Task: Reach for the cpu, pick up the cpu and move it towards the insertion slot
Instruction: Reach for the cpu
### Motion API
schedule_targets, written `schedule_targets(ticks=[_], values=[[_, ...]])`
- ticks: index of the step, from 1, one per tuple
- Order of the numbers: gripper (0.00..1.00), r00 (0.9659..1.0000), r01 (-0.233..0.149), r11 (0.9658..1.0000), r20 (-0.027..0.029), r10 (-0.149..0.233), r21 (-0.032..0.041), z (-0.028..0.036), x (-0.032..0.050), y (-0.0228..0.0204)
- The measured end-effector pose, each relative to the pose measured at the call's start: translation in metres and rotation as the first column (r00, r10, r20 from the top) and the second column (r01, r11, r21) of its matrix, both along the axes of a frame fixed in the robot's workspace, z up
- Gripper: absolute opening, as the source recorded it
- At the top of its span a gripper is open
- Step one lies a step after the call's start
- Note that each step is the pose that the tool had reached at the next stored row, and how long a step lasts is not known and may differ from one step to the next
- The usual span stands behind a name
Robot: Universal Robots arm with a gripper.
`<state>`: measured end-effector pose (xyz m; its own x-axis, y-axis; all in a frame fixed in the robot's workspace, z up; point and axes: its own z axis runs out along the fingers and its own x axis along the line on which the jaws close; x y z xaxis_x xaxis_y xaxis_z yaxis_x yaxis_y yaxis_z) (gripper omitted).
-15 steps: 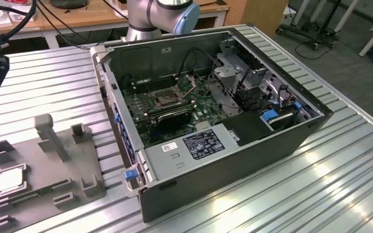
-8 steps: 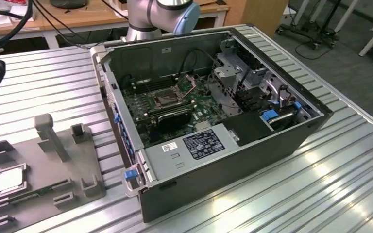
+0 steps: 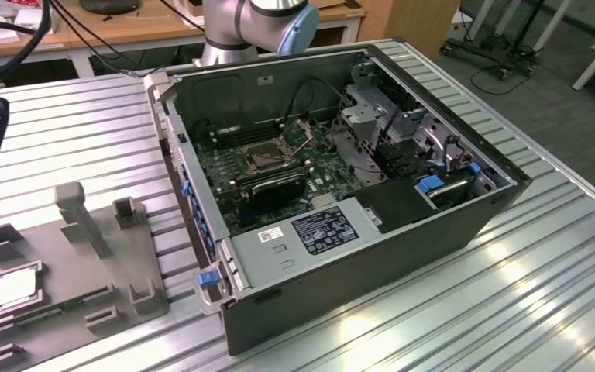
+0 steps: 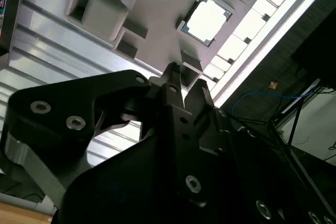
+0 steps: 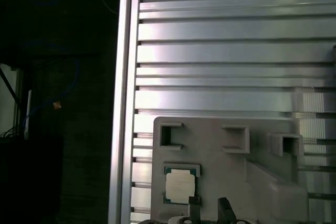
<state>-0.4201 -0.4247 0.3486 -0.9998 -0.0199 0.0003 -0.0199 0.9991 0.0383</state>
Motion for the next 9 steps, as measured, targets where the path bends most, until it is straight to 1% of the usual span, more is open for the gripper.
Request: schedule_targets(ticks=[2, 3, 5, 6, 7, 9], values=[[0.35, 1.0, 0.0, 1.0, -0.0002, 0.0, -0.0001, -0.0004, -0.0001, -0.0003], [0.35, 1.0, 0.0, 1.0, -0.0002, 0.0, -0.0001, -0.0007, 0.0, -0.0005], [0.47, 1.0, 0.0, 1.0, -0.0002, 0.0, -0.0001, -0.0015, 0.0, -0.0016], [0.47, 1.0, 0.0, 1.0, -0.0002, 0.0, -0.0001, -0.0019, -0.0001, -0.0029], [0.53, 1.0, 0.0, 1.0, -0.0003, 0.0, -0.0001, -0.0025, -0.0005, -0.0047], [0.53, 1.0, 0.0, 1.0, 0.0, 0.0, 0.0004, -0.004, -0.0024, -0.0086]])
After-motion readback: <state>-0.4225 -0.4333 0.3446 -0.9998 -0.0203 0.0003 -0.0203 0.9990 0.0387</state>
